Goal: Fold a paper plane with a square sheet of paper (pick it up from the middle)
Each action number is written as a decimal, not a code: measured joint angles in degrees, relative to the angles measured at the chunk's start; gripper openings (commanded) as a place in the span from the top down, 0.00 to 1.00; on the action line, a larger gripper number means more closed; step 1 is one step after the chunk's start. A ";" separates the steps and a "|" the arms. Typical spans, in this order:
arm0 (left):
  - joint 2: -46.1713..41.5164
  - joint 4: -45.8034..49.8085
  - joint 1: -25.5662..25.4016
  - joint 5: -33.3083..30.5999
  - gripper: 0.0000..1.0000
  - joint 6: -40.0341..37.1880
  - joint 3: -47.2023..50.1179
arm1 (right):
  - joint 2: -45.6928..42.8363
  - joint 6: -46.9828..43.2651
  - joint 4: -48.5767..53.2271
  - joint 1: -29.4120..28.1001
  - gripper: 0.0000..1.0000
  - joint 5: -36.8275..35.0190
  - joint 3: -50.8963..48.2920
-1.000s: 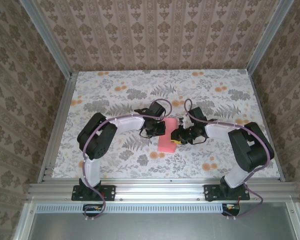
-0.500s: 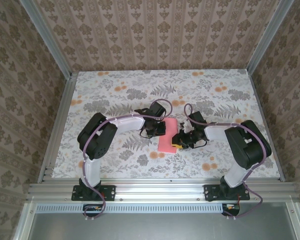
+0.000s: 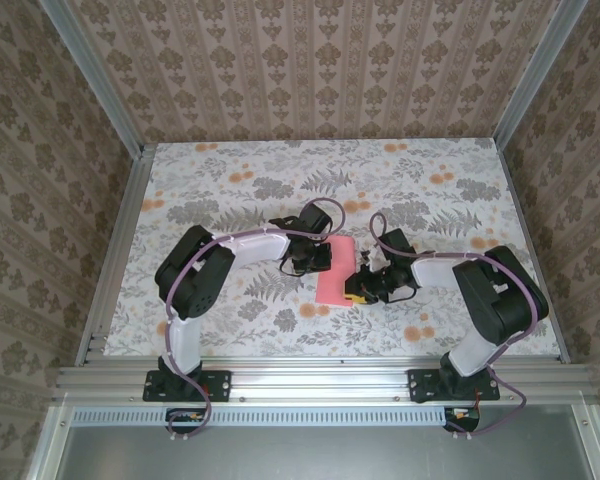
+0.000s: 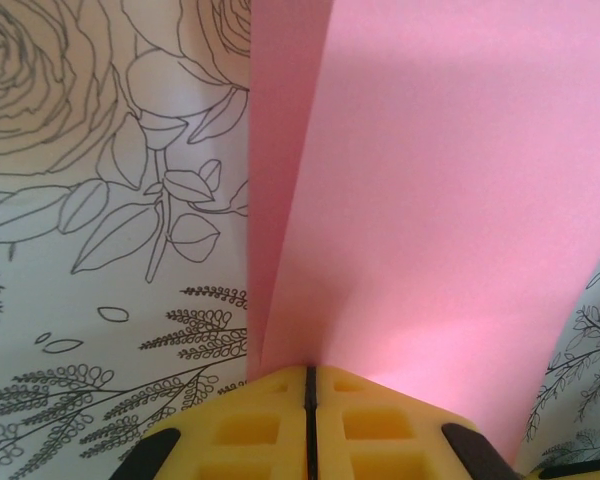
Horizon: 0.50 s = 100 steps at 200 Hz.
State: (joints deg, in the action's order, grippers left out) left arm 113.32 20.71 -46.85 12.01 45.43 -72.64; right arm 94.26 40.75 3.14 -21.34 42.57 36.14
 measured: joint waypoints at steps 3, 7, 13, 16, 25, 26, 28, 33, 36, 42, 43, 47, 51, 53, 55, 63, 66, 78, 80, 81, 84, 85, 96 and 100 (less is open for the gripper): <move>0.00 0.02 0.00 -0.02 0.90 0.00 0.00 | 0.00 0.00 -0.02 0.00 0.78 0.00 0.00; 0.00 0.02 0.00 0.00 0.91 0.00 0.00 | 0.00 -0.02 -0.02 0.02 0.77 0.00 0.00; 0.00 0.04 0.00 0.00 0.90 -0.02 0.00 | 0.04 -0.02 -0.02 0.02 0.77 0.02 0.00; 0.00 0.04 0.00 0.00 0.90 -0.02 0.00 | 0.04 -0.02 -0.02 0.02 0.78 0.02 0.00; 0.00 0.04 0.00 -0.02 0.91 -0.02 0.00 | -0.02 -0.02 -0.02 0.02 0.77 0.02 0.00; 0.00 0.04 0.00 0.00 0.91 -0.02 0.00 | -0.04 -0.02 0.00 0.02 0.77 0.02 0.00; 0.00 0.04 0.00 0.00 0.91 -0.02 0.00 | -0.13 -0.02 0.04 0.02 0.77 0.00 0.00; 0.00 0.07 -0.02 -0.02 0.91 -0.02 0.00 | -0.24 -0.02 0.11 -0.02 0.77 -0.04 0.00; 0.00 0.07 0.00 -0.02 0.91 -0.02 0.00 | -0.31 -0.04 0.15 -0.07 0.77 -0.09 0.00; 0.00 0.07 0.00 0.00 0.91 -0.02 0.00 | -0.57 -0.04 0.39 -0.17 0.77 -0.31 0.00; 0.00 0.07 0.00 -0.02 0.91 -0.02 0.00 | -0.59 -0.07 0.46 -0.20 0.77 -0.33 0.00; 0.00 0.07 0.00 -0.02 0.91 -0.02 0.00 | -0.94 -0.07 0.87 -0.24 0.77 -0.44 0.00; 0.00 0.07 -0.02 -0.02 0.91 -0.02 0.00 | -1.29 -0.09 1.36 -0.31 0.77 -0.52 0.00; 0.00 0.07 0.00 -0.02 0.91 -0.02 0.00 | -1.46 -0.04 1.44 -0.31 0.77 -0.52 0.00; 0.00 0.07 0.00 -0.02 0.91 -0.02 0.00 | -1.73 -0.09 1.77 -0.31 0.77 -0.59 0.00; 0.00 0.07 -0.02 -0.02 0.91 -0.02 0.00 | -2.84 -0.09 2.49 -0.33 0.77 -0.57 0.00; 0.00 0.07 -0.02 -0.02 0.91 -0.02 0.00 | -3.30 -0.07 2.67 -0.33 0.76 -0.52 0.00; 0.00 0.09 -0.02 -0.02 0.91 -0.02 -0.02 | -5.18 -0.02 3.13 -0.48 0.76 -0.50 0.00; 0.00 0.09 0.00 0.00 0.91 -0.04 -0.02 | -5.44 -0.04 3.15 -0.50 0.76 -0.46 0.00; 0.00 0.09 -0.02 -0.02 0.91 -0.02 -0.04 | -5.55 -0.04 3.17 -0.52 0.76 -0.46 0.00; 0.00 0.11 -0.02 -0.02 0.91 -0.02 -0.04 | -5.90 -0.04 3.19 -0.59 0.76 -0.46 0.00; 0.00 0.11 0.00 0.00 0.91 -0.04 -0.07 | -6.05 -0.02 3.19 -0.59 0.76 -0.46 0.00; 0.11 0.31 -0.02 0.00 0.91 -0.07 -0.24 | -6.78 0.00 3.19 -0.94 0.76 -0.28 0.00; 0.17 0.37 -0.02 0.00 0.91 -0.11 -0.33 | -6.80 0.00 3.15 -1.05 0.76 -0.22 0.00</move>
State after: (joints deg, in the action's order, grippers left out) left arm 113.49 21.08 -46.87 12.01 45.32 -72.97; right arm 87.46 40.75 6.28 -22.39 42.35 36.14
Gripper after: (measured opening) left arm 0.095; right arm 0.236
